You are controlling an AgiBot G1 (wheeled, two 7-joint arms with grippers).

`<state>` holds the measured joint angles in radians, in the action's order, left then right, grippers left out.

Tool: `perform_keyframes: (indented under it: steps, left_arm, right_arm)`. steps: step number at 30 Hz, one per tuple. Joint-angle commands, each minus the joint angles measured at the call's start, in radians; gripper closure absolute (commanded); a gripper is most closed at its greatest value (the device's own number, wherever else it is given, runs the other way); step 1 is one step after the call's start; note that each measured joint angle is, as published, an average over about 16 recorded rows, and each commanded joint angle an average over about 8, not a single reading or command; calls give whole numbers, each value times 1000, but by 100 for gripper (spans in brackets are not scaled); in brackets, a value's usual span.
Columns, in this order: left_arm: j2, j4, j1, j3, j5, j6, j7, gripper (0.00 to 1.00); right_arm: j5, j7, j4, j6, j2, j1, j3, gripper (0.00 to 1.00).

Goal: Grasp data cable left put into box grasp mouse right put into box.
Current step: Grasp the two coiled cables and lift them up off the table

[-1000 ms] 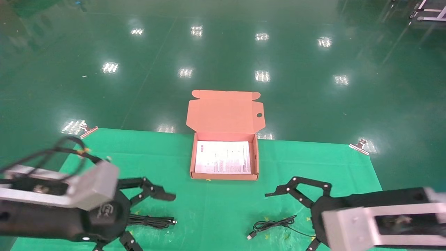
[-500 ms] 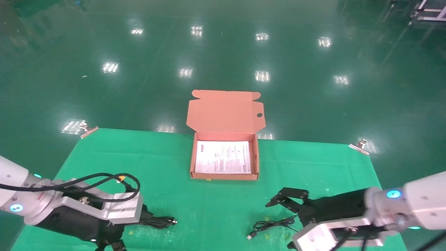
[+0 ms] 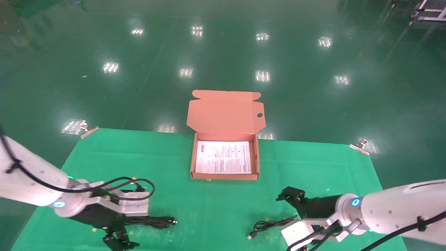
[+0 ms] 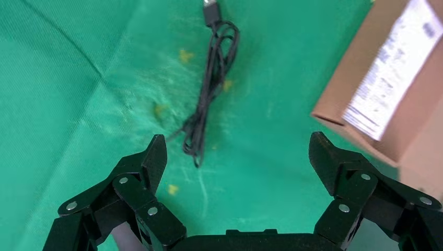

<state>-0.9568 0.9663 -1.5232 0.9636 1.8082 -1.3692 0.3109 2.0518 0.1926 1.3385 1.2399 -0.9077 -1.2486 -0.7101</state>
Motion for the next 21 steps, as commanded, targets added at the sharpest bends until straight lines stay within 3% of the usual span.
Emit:
perform_keyframes:
  steps: [1,9,21]
  left_arm:
    - [-16,-25,8,4,17,28,-3,0]
    - [-76,-166,18,7,30,98,-56,0]
    - [-154,-387,16,18,53,177,-163,0]
  right_arm:
    - [36,-38,-2,-12,-14,14,-9,0]
    - [89,-127,-86,-13,-62,26,-24,0]
    - [160,-140,-276,-92,-149,-1,-37,0]
